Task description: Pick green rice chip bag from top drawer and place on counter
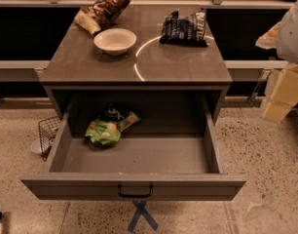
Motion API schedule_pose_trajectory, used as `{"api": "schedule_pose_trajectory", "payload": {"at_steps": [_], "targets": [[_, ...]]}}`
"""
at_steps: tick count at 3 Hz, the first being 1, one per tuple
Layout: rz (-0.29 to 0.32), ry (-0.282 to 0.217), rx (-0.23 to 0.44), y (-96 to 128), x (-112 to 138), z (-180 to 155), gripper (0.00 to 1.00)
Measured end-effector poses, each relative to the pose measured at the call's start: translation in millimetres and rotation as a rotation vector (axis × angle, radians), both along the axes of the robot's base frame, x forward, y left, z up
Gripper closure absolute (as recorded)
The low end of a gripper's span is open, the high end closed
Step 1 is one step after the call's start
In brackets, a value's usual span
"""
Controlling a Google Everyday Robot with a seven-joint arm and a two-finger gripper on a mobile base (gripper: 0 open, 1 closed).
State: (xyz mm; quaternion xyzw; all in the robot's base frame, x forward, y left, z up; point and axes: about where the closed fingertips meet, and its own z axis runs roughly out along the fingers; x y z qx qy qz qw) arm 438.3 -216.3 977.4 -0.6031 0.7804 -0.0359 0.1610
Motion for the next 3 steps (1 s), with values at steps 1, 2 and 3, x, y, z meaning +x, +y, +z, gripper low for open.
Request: {"api": "schedule_pose_trajectory", "payload": {"at_steps": [1,2,3], "targets": [[0.000,0.000,0.000,0,0,0,0.00],[0.055,-0.091,-0.090,1,-16,8,0.00],[0.249,-0.253,-0.302,21,-34,11,0.00]]}}
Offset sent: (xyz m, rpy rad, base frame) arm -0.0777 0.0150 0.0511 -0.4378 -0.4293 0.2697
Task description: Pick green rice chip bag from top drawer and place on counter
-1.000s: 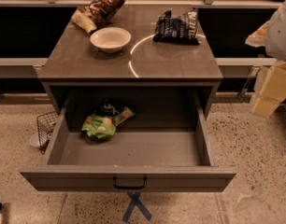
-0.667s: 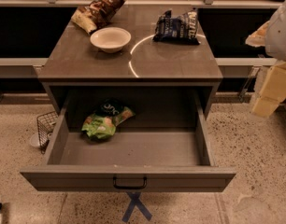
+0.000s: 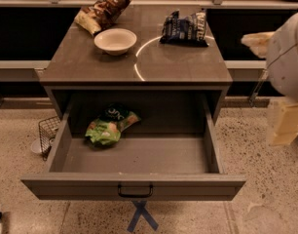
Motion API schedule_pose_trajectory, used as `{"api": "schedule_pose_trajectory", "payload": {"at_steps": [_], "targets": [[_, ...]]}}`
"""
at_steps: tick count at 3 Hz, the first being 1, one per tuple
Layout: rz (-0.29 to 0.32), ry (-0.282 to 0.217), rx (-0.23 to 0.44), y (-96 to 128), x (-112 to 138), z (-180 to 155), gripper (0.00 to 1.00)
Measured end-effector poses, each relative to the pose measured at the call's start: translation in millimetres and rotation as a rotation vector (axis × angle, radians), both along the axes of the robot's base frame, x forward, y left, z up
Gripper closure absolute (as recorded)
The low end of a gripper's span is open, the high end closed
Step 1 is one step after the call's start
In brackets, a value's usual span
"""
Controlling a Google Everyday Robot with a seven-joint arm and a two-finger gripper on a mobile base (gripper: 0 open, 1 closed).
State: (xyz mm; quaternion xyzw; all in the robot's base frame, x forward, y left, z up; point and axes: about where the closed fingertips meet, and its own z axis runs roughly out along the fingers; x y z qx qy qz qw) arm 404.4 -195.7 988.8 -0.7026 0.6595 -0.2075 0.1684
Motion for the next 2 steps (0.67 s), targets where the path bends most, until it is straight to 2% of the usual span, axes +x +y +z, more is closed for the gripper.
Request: {"api": "schedule_pose_trajectory", "payload": {"at_steps": [1,2], "targets": [[0.235,-0.031,-0.132,34,9,-25,0.00],[0.475,0.045,-0.178,66,32,-63,0.00]]}}
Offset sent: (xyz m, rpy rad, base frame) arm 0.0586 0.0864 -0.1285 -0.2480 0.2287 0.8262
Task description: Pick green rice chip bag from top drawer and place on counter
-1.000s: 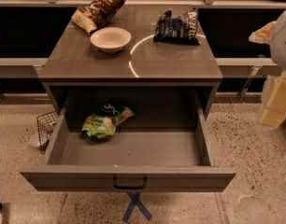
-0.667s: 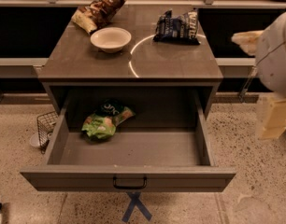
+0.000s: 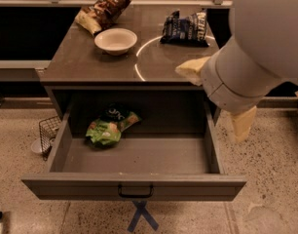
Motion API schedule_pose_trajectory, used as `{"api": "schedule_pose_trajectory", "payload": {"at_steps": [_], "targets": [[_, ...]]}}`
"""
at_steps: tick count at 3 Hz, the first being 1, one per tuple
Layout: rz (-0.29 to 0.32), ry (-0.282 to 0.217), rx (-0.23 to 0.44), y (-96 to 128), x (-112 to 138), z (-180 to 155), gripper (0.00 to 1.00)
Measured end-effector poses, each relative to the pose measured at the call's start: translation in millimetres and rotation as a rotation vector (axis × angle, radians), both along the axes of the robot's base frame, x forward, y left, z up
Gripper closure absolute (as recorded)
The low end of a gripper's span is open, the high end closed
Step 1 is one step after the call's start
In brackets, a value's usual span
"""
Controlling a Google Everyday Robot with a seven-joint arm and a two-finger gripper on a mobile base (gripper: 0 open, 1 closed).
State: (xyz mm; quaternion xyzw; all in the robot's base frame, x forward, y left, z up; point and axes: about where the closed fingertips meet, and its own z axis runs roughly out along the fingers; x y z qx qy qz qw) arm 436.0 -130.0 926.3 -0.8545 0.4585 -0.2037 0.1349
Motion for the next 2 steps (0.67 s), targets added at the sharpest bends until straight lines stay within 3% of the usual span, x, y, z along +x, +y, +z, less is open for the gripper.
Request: {"api": "schedule_pose_trajectory", "payload": {"at_steps": [1,2], "targets": [[0.213,0.155,-0.042,20,20,-44,0.00],[0.289,0.187,-0.069,20,22,-56,0.00]]}}
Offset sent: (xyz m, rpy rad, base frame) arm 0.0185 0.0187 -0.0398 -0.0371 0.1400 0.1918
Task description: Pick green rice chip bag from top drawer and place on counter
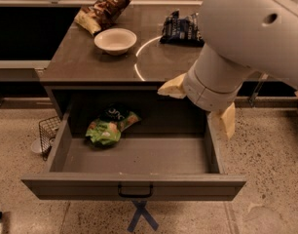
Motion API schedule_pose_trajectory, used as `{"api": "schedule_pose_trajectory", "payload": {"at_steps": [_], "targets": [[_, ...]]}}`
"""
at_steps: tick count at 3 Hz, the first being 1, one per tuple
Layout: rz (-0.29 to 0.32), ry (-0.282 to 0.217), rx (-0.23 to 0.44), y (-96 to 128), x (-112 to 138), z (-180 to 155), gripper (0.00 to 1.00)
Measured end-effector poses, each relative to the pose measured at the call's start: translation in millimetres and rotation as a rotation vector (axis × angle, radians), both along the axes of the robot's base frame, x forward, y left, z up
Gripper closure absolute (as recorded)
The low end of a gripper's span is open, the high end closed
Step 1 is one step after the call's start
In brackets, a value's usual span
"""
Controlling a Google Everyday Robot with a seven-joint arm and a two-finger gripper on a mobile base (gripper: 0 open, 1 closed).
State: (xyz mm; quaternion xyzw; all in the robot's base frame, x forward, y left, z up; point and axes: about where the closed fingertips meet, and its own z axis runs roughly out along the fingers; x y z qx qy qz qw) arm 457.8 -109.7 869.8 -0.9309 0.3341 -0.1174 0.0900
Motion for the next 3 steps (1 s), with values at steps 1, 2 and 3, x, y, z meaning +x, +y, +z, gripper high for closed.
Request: {"api": "schedule_pose_trajectory", "payload": {"at_steps": [1,2,3], "targets": [[-0.001,-0.003,0.000,0,0,1,0.00],[0.034,-0.034,0.060,16,10,-9,0.00],[0.168,-0.084,0.210,64,36,-30,0.00]]}}
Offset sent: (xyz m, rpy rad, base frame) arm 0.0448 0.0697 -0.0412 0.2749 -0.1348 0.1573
